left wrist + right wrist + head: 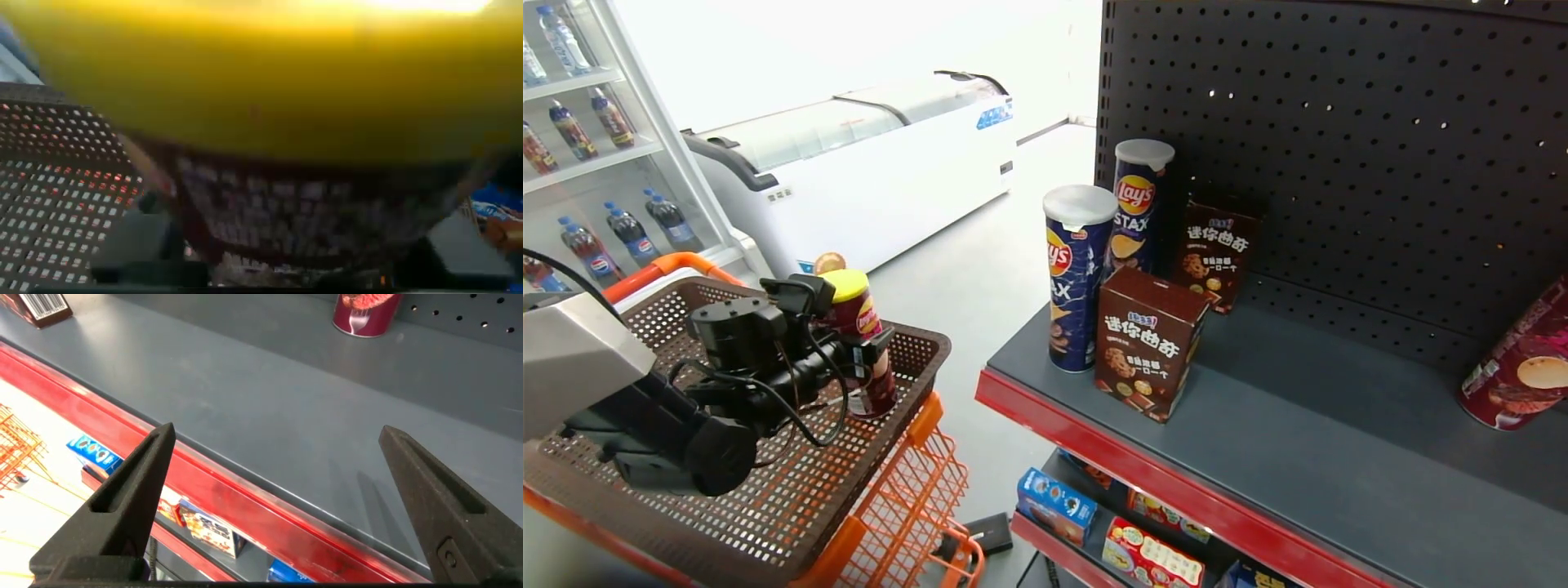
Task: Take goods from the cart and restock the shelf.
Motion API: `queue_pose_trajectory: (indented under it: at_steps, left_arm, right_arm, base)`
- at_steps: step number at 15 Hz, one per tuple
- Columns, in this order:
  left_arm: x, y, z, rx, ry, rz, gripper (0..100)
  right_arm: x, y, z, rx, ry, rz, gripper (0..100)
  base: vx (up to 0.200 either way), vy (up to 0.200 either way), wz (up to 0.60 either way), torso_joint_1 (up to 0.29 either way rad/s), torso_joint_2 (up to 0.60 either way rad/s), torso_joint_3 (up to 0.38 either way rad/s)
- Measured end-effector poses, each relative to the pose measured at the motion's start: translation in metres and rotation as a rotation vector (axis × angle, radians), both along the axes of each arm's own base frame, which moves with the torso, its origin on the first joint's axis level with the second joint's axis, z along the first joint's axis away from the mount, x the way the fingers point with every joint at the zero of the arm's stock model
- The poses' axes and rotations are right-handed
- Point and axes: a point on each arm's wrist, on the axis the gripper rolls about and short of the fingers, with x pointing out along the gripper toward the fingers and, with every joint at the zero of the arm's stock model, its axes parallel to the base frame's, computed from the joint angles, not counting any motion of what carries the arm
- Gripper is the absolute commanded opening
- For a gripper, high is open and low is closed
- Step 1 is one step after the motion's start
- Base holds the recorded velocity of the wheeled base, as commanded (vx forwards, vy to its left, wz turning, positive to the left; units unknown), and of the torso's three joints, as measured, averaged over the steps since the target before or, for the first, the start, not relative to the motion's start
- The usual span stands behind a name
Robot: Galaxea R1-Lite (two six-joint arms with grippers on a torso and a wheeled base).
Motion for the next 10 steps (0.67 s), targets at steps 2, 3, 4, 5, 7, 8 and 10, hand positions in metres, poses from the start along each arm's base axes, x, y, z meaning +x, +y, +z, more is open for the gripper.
queue_pose_trajectory:
  at_steps: [2,3,4,5,7,8,10]
  left_arm:
    - [0.002,-0.001,-0.002,0.039,-0.002,-0.008,0]
    - [0.002,-0.001,-0.002,0.051,-0.004,-0.011,0]
    - [0.003,-0.003,-0.001,0.071,-0.011,-0.018,0]
    - [0.002,-0.005,0.001,0.072,-0.013,-0.023,0]
    - [-0.003,-0.006,0.007,0.071,-0.023,-0.031,0]
    - [-0.005,-0.007,0.012,0.070,-0.038,-0.034,0]
    - [-0.012,-0.007,0.030,0.064,-0.089,-0.040,0]
  right_arm:
    - [0.000,0.000,0.000,0.000,0.000,0.000,100]
    - [0.000,0.000,0.000,0.000,0.000,0.000,100]
    - [0.000,0.000,0.000,0.000,0.000,0.000,100]
    - [0.000,0.000,0.000,0.000,0.000,0.000,100]
    - [0.000,0.000,0.000,0.000,0.000,0.000,100]
    - [0.000,0.000,0.000,0.000,0.000,0.000,100]
    - [0.000,0.000,0.000,0.000,0.000,0.000,100]
  base:
    - [0.000,0.000,0.00,0.000,0.00,0.000]
    - [0.000,0.000,0.00,0.000,0.00,0.000]
    - [0.000,0.000,0.00,0.000,0.00,0.000]
    - [0.000,0.000,0.00,0.000,0.00,0.000]
    - [0.000,0.000,0.00,0.000,0.00,0.000]
    - [0.000,0.000,0.00,0.000,0.00,0.000]
    - [0.000,0.000,0.00,0.000,0.00,0.000]
